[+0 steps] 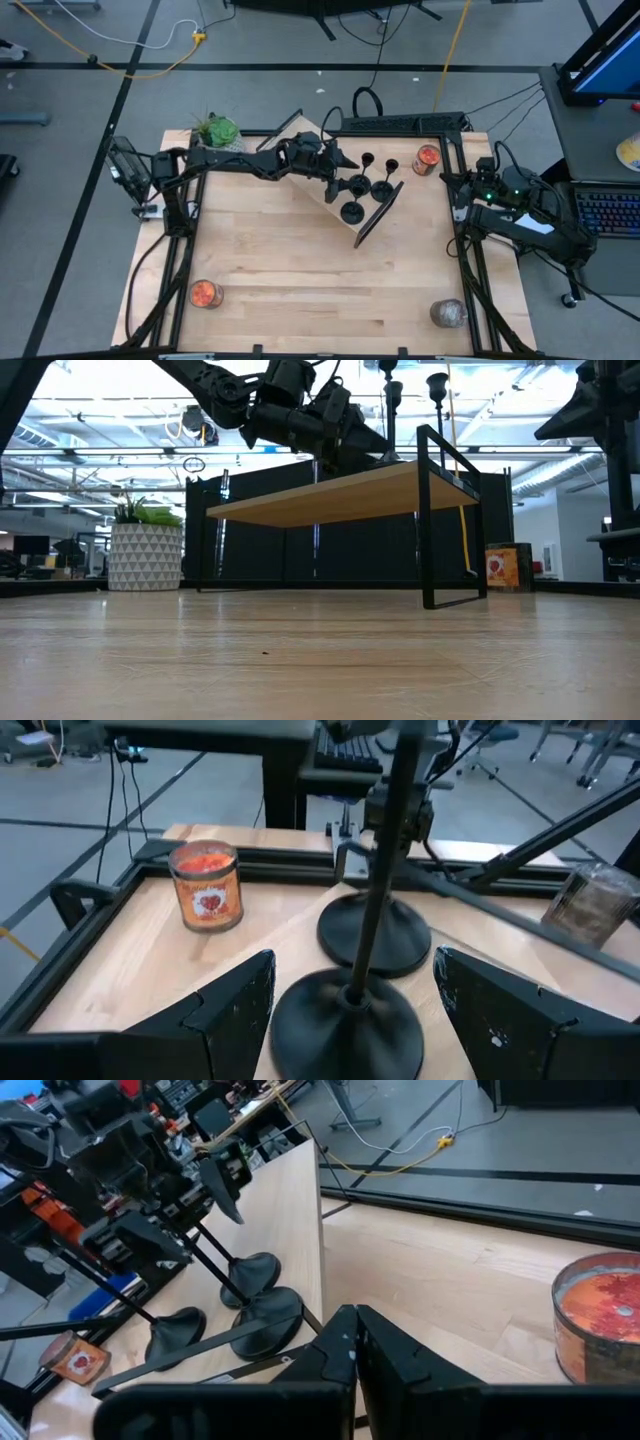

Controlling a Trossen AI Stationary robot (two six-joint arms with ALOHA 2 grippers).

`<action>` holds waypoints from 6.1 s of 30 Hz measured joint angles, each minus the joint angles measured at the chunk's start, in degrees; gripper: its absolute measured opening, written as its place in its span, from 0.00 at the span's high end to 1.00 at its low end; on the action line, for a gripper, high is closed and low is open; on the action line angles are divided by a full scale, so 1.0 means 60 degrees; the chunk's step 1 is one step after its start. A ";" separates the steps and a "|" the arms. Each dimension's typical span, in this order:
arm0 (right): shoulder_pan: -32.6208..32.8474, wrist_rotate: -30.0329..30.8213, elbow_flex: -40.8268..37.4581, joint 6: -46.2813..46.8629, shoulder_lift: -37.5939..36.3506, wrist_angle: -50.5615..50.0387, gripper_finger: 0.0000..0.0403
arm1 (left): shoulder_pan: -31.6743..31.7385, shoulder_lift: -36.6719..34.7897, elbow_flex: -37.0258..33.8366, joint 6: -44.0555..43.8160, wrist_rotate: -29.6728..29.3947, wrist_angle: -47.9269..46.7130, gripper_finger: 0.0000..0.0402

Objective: Pick & Place candle stick holders
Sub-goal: Adjust the black candlestick on the shelf

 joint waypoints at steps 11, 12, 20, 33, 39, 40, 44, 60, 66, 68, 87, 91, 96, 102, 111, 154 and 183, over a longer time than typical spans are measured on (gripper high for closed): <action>0.0000 0.0022 0.0000 0.0007 0.0000 0.0009 1.00 | 0.0022 0.0162 -0.0004 0.0202 -0.0190 0.0174 0.30; 0.0000 0.0018 0.0000 0.0026 0.0000 0.0021 1.00 | 0.0034 0.0201 -0.0004 0.0174 -0.0191 0.0195 0.30; 0.0000 0.0011 0.0004 0.0100 0.0000 0.0030 1.00 | 0.0096 0.0458 0.0400 0.0134 -0.0209 0.0347 0.30; 0.0000 0.0007 0.0007 0.0174 0.0000 0.0032 1.00 | 0.0060 0.0761 0.0572 0.0134 -0.0083 0.0020 0.30; 0.0000 0.0007 0.0007 0.0180 0.0000 0.0027 1.00 | 0.0066 0.0761 0.0572 0.0101 -0.0083 0.0023 0.30; 0.0000 0.0010 0.0007 0.0183 0.0000 0.0030 1.00 | 0.0069 0.0761 0.0572 0.0105 -0.0083 0.0021 0.30; 0.0000 0.0007 0.0007 0.0188 0.0000 0.0031 1.00 | 0.0067 0.0761 0.0572 0.0250 -0.0086 0.0016 0.30; 0.0000 0.0004 0.0007 0.0195 0.0000 0.0031 1.00 | 0.0060 0.0761 0.0572 0.0207 -0.0154 -0.0204 0.46; 0.0000 0.0004 0.0007 0.0191 0.0000 0.0030 1.00 | -0.0020 0.0761 0.0572 0.0037 -0.0791 -0.0177 0.54; 0.0000 0.0004 0.0007 0.0191 0.0000 0.0027 1.00 | -0.0028 0.0761 0.0572 0.0032 -0.0809 -0.0177 0.56; 0.0000 0.0004 0.0007 0.0253 0.0000 0.0027 1.00 | -0.0170 0.0761 0.0572 -0.0248 -0.0768 -0.0473 0.73; 0.0000 0.0004 0.0007 0.0253 0.0000 0.0027 1.00 | -0.0170 0.0683 0.0572 -0.0450 -0.0760 -0.0621 0.73; 0.0000 0.0004 0.0007 0.0253 0.0000 0.0027 1.00 | -0.0173 0.0666 0.0572 -0.0585 -0.0743 -0.0907 0.74; 0.0000 0.0004 0.0007 0.0253 0.0000 0.0029 1.00 | -0.0181 0.0659 0.0572 -0.0748 -0.0680 -0.0953 0.74; 0.0000 0.0001 0.0007 0.0196 -0.0004 0.0025 1.00 | -0.0192 0.0284 0.0565 -0.0907 -0.0717 -0.1600 0.74; 0.0000 -0.0004 0.0007 0.0257 -0.0004 0.0031 1.00 | -0.0315 0.0338 0.0573 0.0071 -0.0961 -0.0206 0.53; 0.0000 0.0080 0.0007 0.0359 0.0000 0.0031 1.00 | -0.0119 0.0779 0.0594 0.0287 -0.0757 0.0220 0.55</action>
